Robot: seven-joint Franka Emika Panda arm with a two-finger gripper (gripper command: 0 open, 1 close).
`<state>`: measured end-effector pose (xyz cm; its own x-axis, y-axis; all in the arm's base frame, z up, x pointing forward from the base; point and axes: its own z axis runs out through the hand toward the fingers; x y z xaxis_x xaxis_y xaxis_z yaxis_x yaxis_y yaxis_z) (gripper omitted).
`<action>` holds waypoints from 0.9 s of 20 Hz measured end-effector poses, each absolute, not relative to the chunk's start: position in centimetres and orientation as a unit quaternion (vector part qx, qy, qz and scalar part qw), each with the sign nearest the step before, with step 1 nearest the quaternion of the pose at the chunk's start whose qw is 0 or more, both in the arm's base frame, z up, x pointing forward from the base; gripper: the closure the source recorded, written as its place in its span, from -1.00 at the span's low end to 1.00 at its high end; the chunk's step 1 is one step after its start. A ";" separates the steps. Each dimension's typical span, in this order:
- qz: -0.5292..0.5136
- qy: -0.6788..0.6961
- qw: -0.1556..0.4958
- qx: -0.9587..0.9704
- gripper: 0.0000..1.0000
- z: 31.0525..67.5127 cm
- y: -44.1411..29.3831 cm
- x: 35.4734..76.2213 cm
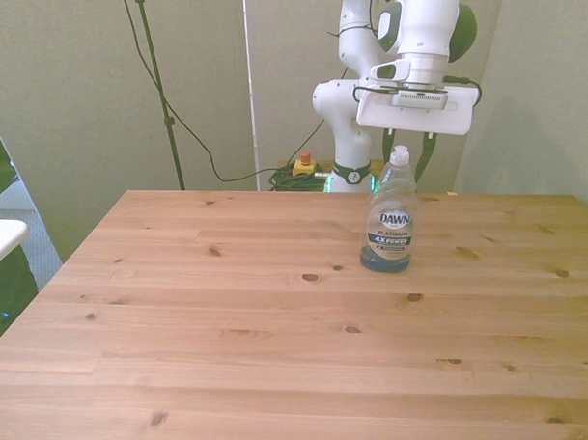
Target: Knock down the dish soap
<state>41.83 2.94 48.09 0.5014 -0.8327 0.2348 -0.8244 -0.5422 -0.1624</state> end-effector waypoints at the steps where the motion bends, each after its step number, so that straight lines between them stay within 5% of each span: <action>1: -0.145 0.481 0.012 -0.865 1.00 48.1 2.4 41.9; 10: -0.169 0.493 0.006 -0.854 1.00 48.5 0.1 43.8; 18: -0.201 0.505 0.019 -0.839 1.00 48.0 0.7 50.5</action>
<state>50.54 0.65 48.01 0.4085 -0.8553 0.3189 -0.8400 -0.4889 -0.2353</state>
